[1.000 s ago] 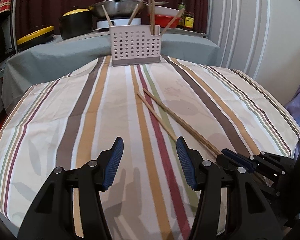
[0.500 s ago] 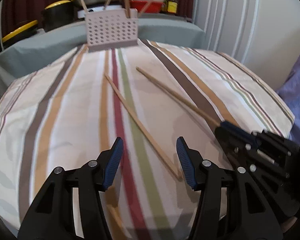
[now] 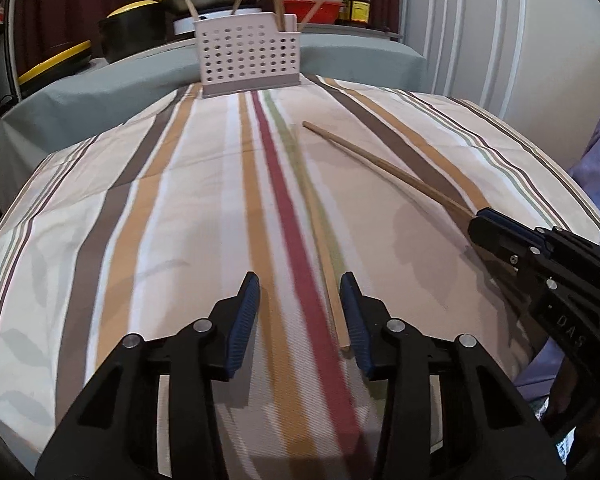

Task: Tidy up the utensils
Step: 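Close the right gripper on a chopstick while the left gripper grasps another chopstick, then lift both held chopsticks and carry them to the white holder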

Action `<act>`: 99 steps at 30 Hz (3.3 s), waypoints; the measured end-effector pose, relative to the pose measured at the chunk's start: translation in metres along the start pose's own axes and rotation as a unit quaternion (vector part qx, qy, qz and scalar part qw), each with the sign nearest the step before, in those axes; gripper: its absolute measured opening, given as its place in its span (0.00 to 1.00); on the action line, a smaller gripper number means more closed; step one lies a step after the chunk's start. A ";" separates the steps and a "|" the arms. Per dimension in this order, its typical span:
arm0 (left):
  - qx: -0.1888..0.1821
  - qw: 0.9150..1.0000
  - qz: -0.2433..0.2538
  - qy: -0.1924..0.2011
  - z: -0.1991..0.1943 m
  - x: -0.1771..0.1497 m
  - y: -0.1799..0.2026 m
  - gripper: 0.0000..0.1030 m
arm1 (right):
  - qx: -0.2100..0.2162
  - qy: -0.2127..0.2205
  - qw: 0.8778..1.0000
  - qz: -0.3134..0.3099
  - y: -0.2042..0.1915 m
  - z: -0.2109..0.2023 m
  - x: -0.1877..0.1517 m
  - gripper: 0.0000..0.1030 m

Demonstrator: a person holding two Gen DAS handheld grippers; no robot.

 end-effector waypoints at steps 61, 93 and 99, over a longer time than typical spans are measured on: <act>0.011 0.988 0.001 0.155 -0.072 0.057 -0.027 0.06 | -0.028 0.065 0.997 -0.039 -0.012 -0.025 0.050 0.07; 0.038 0.981 -0.037 0.188 -0.108 0.119 -0.061 0.06 | -0.014 0.123 0.991 -0.046 -0.024 -0.034 0.129 0.07; 0.050 0.982 -0.047 0.176 -0.096 0.129 -0.071 0.06 | -0.012 0.122 0.991 -0.051 -0.026 -0.023 0.142 0.07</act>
Point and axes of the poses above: each gripper's, at about its wrist camera, not at the fingertips, and z roughly the way its jaws point, y to its right, x to its top, the point moved 2 cm from there along z, roughly the way its jaws point, and after that the axes turned 13 degrees about y, right-handed, at the moved point
